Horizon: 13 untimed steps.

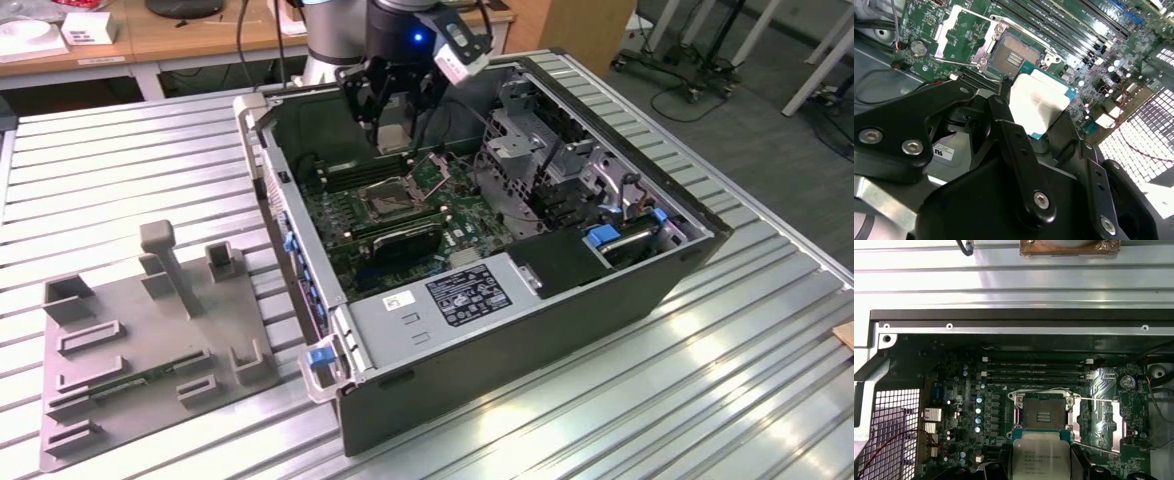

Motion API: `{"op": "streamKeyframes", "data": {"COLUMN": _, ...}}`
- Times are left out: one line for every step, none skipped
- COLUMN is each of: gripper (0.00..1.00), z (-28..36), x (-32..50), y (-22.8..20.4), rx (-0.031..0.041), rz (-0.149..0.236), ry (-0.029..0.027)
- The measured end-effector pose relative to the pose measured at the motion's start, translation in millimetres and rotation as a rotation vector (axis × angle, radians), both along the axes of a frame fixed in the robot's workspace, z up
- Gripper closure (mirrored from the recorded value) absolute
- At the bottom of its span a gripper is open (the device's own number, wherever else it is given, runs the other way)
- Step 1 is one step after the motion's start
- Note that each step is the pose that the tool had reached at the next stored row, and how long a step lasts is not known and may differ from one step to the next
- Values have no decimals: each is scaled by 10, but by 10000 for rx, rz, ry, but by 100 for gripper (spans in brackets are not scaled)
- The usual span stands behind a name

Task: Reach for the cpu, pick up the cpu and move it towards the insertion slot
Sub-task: 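Pick up the cpu and move it towards the insertion slot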

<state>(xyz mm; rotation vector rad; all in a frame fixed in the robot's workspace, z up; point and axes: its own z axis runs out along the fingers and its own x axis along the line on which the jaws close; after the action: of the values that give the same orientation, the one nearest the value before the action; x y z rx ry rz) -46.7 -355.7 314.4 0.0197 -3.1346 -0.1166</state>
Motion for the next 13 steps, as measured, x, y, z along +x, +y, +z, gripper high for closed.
{"op": "streamKeyframes", "data": {"gripper": 46, "z": -8, "x": 2, "y": 8, "rx": 1, "rz": 0, "ry": 0}}
{"op": "streamKeyframes", "data": {"gripper": 46, "z": -16, "x": 2, "y": 17, "rx": 5, "rz": 0, "ry": 1}}
{"op": "streamKeyframes", "data": {"gripper": 46, "z": -23, "x": 3, "y": 27, "rx": 16, "rz": 1, "ry": 0}}
{"op": "streamKeyframes", "data": {"gripper": 46, "z": -28, "x": 3, "y": 35, "rx": 27, "rz": 1, "ry": 0}}
{"op": "streamKeyframes", "data": {"gripper": 46, "z": -32, "x": 3, "y": 45, "rx": 38, "rz": 1, "ry": 1}}
{"op": "streamKeyframes", "data": {"gripper": 46, "z": -35, "x": 3, "y": 55, "rx": 46, "rz": 1, "ry": 0}}
{"op": "streamKeyframes", "data": {"gripper": 46, "z": -36, "x": 3, "y": 65, "rx": 48, "rz": 1, "ry": 0}}
{"op": "streamKeyframes", "data": {"gripper": 46, "z": -36, "x": 3, "y": 76, "rx": 50, "rz": 1, "ry": 1}}
{"op": "streamKeyframes", "data": {"gripper": 46, "z": -36, "x": 3, "y": 86, "rx": 52, "rz": 2, "ry": 1}}
{"op": "streamKeyframes", "data": {"gripper": 46, "z": -37, "x": 3, "y": 97, "rx": 54, "rz": 1, "ry": 0}}
{"op": "streamKeyframes", "data": {"gripper": 46, "z": -37, "x": 3, "y": 106, "rx": 54, "rz": 1, "ry": 0}}
{"op": "streamKeyframes", "data": {"gripper": 46, "z": -37, "x": 4, "y": 110, "rx": 54, "rz": 1, "ry": 0}}
{"op": "streamKeyframes", "data": {"gripper": 46, "z": -37, "x": 4, "y": 110, "rx": 54, "rz": 2, "ry": 1}}
